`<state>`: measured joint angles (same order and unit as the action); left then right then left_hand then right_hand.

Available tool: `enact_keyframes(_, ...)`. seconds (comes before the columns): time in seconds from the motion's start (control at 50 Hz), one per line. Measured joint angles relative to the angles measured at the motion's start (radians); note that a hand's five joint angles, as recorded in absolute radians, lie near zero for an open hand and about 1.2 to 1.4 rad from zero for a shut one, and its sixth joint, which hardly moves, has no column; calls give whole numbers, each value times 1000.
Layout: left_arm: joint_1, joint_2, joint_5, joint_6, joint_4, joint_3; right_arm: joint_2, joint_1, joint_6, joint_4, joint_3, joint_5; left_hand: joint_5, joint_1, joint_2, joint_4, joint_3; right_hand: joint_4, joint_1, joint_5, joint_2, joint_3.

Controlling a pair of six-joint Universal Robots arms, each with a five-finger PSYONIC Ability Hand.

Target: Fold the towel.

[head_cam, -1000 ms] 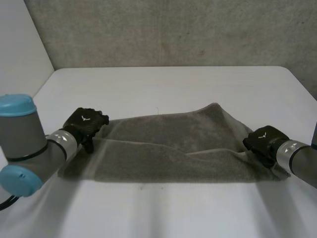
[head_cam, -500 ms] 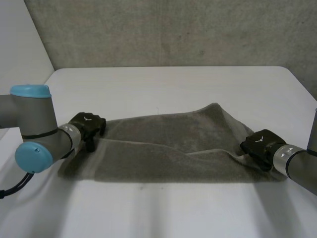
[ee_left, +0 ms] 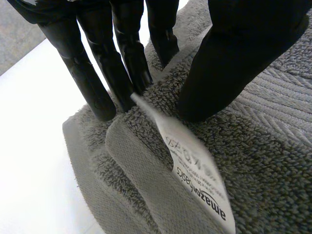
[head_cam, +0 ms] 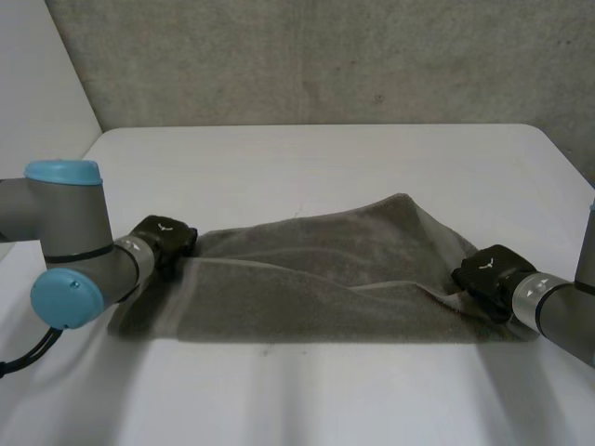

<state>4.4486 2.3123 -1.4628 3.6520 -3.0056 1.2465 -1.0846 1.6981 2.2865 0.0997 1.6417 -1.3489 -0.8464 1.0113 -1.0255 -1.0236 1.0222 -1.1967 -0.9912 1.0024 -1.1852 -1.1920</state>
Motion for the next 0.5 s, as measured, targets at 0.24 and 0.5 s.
enact_keyframes(0.24, -19, -102, -41, 2, -10, 68, -34, -1, 1, 7, -17, -2, -2, 13, 5, 2, 0, 0, 0, 0, 0, 0)
enact_keyframes(0.5, -27, -131, -34, 3, -15, 117, -67, 1, 2, 11, -5, 2, 141, -134, 148, 146, -144, 0, 0, 0, 0, 0)
